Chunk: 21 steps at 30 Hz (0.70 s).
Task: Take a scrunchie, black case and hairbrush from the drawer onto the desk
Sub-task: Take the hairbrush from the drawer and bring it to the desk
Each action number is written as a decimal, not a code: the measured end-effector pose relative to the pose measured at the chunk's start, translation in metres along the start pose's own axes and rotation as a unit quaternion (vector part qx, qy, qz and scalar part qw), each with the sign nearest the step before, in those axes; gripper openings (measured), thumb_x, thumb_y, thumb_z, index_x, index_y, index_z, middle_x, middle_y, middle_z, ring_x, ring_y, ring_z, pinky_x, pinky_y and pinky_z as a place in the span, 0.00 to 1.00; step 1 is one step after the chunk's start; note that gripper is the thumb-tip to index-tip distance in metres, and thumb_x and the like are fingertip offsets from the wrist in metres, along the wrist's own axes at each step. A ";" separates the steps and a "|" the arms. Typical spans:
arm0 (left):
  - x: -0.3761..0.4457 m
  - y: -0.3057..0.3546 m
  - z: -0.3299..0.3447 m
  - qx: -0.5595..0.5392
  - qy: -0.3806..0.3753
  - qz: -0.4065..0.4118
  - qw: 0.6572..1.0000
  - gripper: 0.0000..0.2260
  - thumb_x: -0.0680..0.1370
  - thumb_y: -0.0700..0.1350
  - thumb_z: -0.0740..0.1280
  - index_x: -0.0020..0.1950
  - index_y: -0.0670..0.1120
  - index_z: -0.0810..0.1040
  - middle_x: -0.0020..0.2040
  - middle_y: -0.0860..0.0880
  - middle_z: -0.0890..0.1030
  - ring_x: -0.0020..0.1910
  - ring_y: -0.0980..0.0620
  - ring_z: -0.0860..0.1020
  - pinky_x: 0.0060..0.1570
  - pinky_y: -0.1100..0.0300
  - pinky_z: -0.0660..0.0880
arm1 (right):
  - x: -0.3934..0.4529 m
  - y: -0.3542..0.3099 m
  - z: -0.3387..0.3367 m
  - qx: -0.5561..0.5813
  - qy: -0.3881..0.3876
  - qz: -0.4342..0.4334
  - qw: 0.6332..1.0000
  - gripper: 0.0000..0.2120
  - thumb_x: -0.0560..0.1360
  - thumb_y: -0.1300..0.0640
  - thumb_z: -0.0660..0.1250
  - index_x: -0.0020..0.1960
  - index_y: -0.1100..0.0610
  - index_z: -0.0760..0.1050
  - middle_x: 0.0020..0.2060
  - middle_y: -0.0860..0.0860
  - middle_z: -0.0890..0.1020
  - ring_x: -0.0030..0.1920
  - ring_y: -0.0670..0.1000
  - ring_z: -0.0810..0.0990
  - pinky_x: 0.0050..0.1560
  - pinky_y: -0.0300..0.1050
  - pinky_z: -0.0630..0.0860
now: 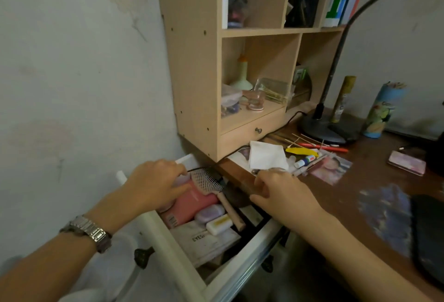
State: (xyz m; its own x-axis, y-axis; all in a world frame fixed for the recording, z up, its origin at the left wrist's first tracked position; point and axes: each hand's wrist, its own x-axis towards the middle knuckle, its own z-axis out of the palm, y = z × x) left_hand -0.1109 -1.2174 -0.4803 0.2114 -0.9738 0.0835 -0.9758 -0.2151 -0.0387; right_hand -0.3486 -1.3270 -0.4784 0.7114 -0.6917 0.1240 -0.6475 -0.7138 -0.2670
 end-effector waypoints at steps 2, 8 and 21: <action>-0.004 -0.005 0.008 -0.012 -0.001 0.003 1.000 0.20 0.76 0.61 0.59 0.63 0.53 0.74 0.61 0.51 0.78 0.59 0.50 0.76 0.55 0.54 0.73 | 0.001 -0.009 0.009 0.004 0.001 -0.006 1.000 0.13 0.74 0.48 0.66 0.54 0.53 0.73 0.50 0.51 0.77 0.52 0.53 0.76 0.47 0.48 0.78; -0.012 -0.015 0.035 -0.063 -0.016 -0.014 0.998 0.14 0.76 0.57 0.62 0.55 0.51 0.76 0.53 0.52 0.80 0.53 0.51 0.78 0.48 0.56 0.74 | 0.003 -0.026 0.031 0.043 -0.001 -0.021 0.999 0.14 0.75 0.45 0.63 0.53 0.55 0.75 0.45 0.51 0.80 0.44 0.51 0.79 0.43 0.47 0.79; -0.006 -0.014 0.081 -0.176 -0.020 -0.019 0.984 0.17 0.75 0.58 0.63 0.55 0.47 0.77 0.48 0.50 0.77 0.47 0.51 0.74 0.37 0.60 0.66 | 0.014 -0.028 0.088 0.128 -0.046 0.047 0.990 0.11 0.71 0.52 0.69 0.49 0.57 0.75 0.41 0.52 0.80 0.42 0.52 0.80 0.46 0.53 0.79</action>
State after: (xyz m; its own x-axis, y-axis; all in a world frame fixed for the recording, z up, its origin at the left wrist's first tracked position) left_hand -0.0938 -1.2141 -0.5609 0.2435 -0.9691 0.0385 -0.9246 -0.2200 0.3111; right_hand -0.2964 -1.3073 -0.5532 0.6805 -0.7328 0.0016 -0.6305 -0.5866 -0.5083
